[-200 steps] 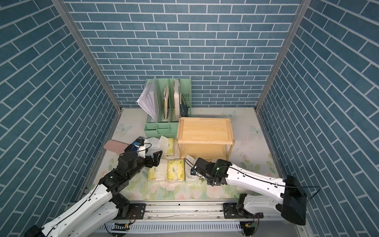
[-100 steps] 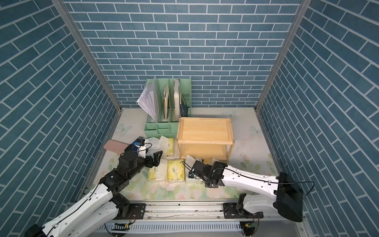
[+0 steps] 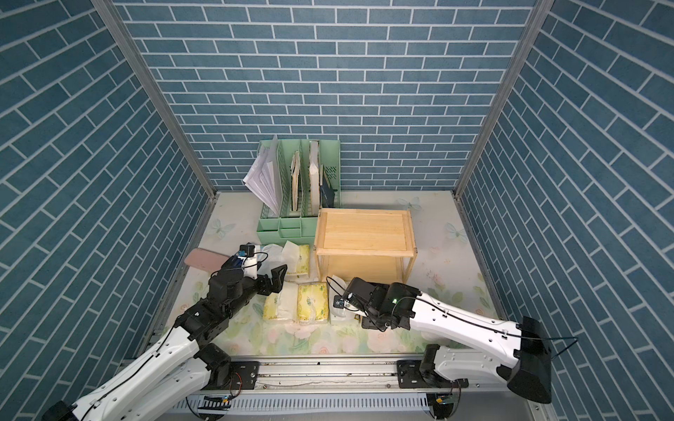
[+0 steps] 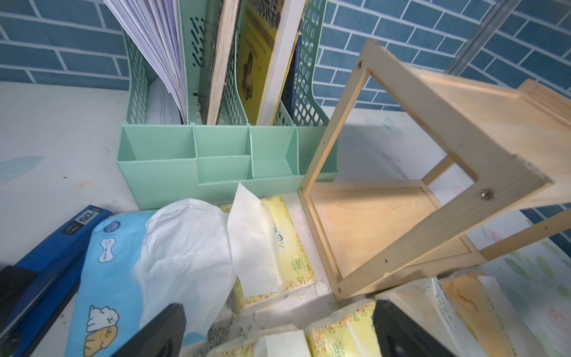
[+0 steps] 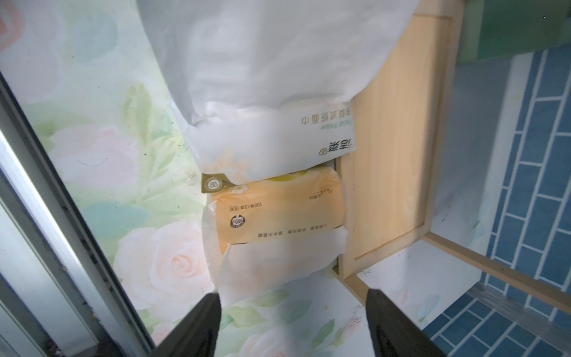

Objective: Remove the tissue boxes from the shelf
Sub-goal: Place the box of tissues at the center of the board.

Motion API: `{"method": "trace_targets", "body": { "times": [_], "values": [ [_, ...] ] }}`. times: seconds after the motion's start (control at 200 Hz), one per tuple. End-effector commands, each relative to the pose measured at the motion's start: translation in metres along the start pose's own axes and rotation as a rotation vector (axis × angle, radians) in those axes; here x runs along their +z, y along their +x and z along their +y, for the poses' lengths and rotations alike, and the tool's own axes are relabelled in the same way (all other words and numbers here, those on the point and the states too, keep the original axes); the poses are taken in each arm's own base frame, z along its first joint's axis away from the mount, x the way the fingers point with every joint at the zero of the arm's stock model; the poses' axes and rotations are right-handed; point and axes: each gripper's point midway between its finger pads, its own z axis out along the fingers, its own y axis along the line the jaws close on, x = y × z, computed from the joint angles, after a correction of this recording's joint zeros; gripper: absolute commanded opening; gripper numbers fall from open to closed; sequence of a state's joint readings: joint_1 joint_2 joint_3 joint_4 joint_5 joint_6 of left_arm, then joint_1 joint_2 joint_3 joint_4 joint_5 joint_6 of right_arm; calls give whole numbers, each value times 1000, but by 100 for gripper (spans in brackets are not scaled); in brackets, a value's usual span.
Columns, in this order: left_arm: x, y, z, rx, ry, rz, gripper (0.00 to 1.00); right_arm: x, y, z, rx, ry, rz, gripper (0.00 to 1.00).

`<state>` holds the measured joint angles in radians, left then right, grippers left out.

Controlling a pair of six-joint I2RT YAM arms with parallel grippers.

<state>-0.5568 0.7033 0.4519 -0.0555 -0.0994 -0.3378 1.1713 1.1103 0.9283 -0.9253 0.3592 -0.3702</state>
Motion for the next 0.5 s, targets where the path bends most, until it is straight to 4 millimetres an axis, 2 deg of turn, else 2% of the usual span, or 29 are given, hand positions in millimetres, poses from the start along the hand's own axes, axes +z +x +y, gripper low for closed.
{"method": "trace_targets", "body": {
  "times": [0.0, 0.065, 0.085, 0.155, 0.255, 0.375, 0.495],
  "values": [
    [-10, -32, 5, -23, -57, -95, 100, -24, -28, -23, 60, 63, -124, 83],
    [-13, -42, 12, -33, -99, -137, 100, -38, -51, -38, 77, 90, -207, 85],
    [-17, -56, 11, -44, -107, -174, 100, -42, -58, -42, 78, 97, -237, 85],
    [-24, -75, 15, -61, -145, -237, 100, -62, -82, -57, 89, 121, -351, 89],
    [-33, -98, 20, -68, -192, -308, 100, -90, -102, -92, 141, 196, -486, 96],
    [-43, -123, 28, -52, -265, -379, 100, -115, -96, -155, 313, 367, -590, 100],
    [-46, -145, 33, 20, -320, -408, 100, -132, -73, -210, 486, 521, -639, 100]
  ]
}}
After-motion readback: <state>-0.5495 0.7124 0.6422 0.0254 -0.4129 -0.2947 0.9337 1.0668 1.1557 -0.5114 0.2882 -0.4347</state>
